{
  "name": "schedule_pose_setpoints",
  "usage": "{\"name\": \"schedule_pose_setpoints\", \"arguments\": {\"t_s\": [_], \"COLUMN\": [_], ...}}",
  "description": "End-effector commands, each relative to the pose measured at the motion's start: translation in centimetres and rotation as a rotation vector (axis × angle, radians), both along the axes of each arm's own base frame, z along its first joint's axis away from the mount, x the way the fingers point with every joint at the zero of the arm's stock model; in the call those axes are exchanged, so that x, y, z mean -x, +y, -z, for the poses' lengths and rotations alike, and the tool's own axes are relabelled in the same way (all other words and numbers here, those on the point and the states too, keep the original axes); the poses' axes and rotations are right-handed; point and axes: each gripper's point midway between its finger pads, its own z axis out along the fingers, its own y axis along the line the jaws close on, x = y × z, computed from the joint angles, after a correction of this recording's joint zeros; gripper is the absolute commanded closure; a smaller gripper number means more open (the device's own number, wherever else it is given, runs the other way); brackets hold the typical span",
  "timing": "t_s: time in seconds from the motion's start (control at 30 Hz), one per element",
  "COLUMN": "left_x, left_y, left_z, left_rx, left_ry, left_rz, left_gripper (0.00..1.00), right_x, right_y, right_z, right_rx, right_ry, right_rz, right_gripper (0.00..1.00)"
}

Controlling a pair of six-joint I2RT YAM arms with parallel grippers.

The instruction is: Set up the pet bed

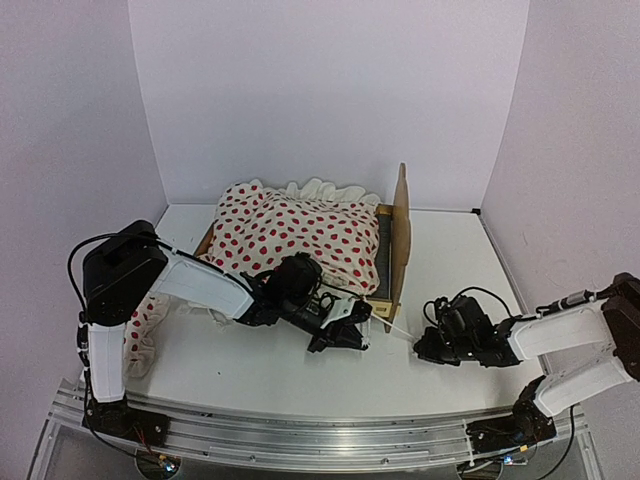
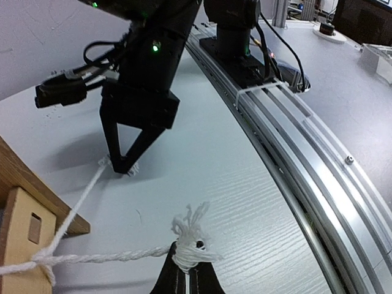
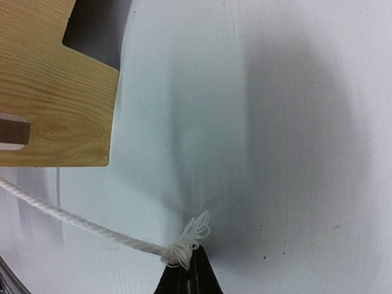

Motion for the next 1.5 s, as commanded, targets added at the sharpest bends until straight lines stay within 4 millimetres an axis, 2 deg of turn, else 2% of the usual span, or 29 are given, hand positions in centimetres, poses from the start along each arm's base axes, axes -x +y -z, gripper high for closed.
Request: {"name": "schedule_pose_setpoints", "arguments": {"t_s": [0.0,0.03,0.1,0.17,0.23,0.27,0.33,0.4,0.47,0.53,0.67,0.73,0.83,0.9,1.0,1.07,1.13,1.2,1.27,1.37,1.47], "left_x": [2.3,2.6,2.8,2.7,2.6,2.5,2.4,2.6,2.9,2.7,0.1,-2.2,-6.6,-9.0,-11.6,-13.0,-14.9,-17.0,-18.6,-19.3,-19.2], "left_y": [0.5,0.7,1.0,1.1,1.5,1.8,2.8,4.3,6.4,8.6,12.2,13.9,16.6,18.6,21.7,23.5,25.7,28.1,30.1,31.6,32.3], "left_z": [2.5,2.8,2.8,2.5,2.1,1.9,1.4,1.3,0.7,0.3,-1.5,-3.4,-5.9,-7.5,-9.8,-10.3,-9.7,-8.8,-8.0,-6.7,-4.8], "left_rx": [-0.005,-0.008,-0.013,-0.019,-0.036,-0.047,-0.078,-0.117,-0.149,-0.18,-0.22,-0.215,-0.219,-0.213,-0.189,-0.196,-0.234,-0.274,-0.299,-0.339,-0.399], "left_ry": [-0.077,-0.09,-0.105,-0.129,-0.162,-0.179,-0.211,-0.231,-0.249,-0.254,-0.266,-0.268,-0.27,-0.257,-0.218,-0.186,-0.17,-0.163,-0.145,-0.153,-0.17], "left_rz": [0.099,0.111,0.125,0.127,0.121,0.115,0.098,0.101,0.111,0.101,-0.026,-0.144,-0.376,-0.511,-0.673,-0.765,-0.881,-0.998,-1.08,-1.105,-1.094], "left_gripper": [0.98,0.93,0.73,0.54,0.44,0.4,0.33,0.29,0.27,0.27,0.27,0.27,0.25,0.23,0.2,0.17,0.17,0.16,0.16,0.17,0.22], "right_x": [0.5,0.6,0.6,1.1,1.3,1.4,1.4,1.1,0.9,0.3,-0.9,-1.9,-2.3,-2.3,-2.3,-2.7,-3.4,-4.5,-5.4,-7.0,-8.4], "right_y": [-1.4,-1.5,-1.9,-3.0,-3.9,-4.3,-5.0,-5.6,-6.1,-5.6,-3.1,-0.8,3.9,7.6,12.8,15.7,17.3,17.7,17.2,16.9,17.7], "right_z": [-0.1,-0.2,-0.5,-0.5,-1.1,-1.5,-2.6,-4.0,-5.7,-7.7,-12.2,-15.8,-20.7,-23.1,-24.5,-24.3,-23.8,-22.2,-20.3,-16.5,-13.9], "right_rx": [0.054,0.064,0.086,0.132,0.164,0.175,0.187,0.203,0.217,0.212,0.207,0.231,0.277,0.278,0.27,0.254,0.239,0.258,0.263,0.22,0.177], "right_ry": [0.028,0.031,0.032,0.054,0.053,0.05,0.029,0.002,-0.024,-0.046,-0.073,-0.175,-0.33,-0.385,-0.417,-0.405,-0.383,-0.359,-0.317,-0.178,-0.066], "right_rz": [0.023,0.021,0.024,0.048,0.067,0.078,0.103,0.128,0.145,0.13,0.045,-0.004,-0.12,-0.197,-0.278,-0.305,-0.277,-0.21,-0.128,-0.061,-0.062], "right_gripper": [1.0,1.0,0.98,0.87,0.8,0.74,0.61,0.55,0.52,0.53,0.54,0.52,0.51,0.47,0.45,0.45,0.44,0.42,0.4,0.39,0.41]}}
